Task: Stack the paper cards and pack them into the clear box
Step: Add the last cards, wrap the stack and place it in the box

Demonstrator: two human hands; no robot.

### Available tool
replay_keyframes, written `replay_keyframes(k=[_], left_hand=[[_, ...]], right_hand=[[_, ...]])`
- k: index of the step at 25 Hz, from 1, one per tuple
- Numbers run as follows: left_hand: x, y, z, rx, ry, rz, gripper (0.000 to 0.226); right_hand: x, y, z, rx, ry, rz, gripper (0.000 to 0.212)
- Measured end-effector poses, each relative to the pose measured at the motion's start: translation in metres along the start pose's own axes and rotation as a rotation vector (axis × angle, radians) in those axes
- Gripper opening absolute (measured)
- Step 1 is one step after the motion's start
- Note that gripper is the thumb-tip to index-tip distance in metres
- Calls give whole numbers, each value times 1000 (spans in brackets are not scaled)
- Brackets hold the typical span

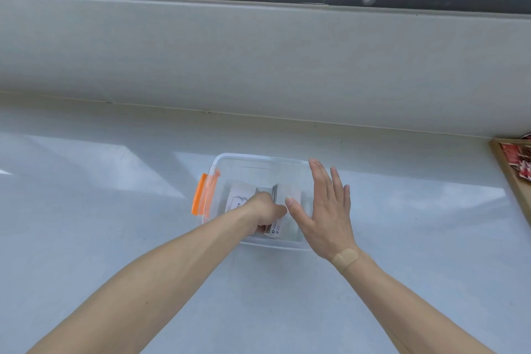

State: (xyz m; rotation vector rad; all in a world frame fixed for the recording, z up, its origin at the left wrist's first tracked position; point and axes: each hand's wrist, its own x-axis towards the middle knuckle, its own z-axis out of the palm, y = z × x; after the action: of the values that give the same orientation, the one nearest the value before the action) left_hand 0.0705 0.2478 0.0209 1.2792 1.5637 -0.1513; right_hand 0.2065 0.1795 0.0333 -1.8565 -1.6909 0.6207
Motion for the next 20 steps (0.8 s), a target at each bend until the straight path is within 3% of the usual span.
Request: replay_keyframes(k=[4, 12, 17, 20], left_hand=[[2, 8, 6, 287, 34, 13, 33], [6, 11, 15, 590, 49, 65, 25], [0, 14, 9, 394, -6, 15, 22], [-2, 16, 8, 272, -32, -40, 33]], right_hand=[[-1, -1, -1, 2, 4, 3, 77], [0, -2, -1, 21, 2, 10, 77], [-1, -1, -1, 25, 4, 15, 77], [-1, -1, -1, 23, 5, 18, 77]])
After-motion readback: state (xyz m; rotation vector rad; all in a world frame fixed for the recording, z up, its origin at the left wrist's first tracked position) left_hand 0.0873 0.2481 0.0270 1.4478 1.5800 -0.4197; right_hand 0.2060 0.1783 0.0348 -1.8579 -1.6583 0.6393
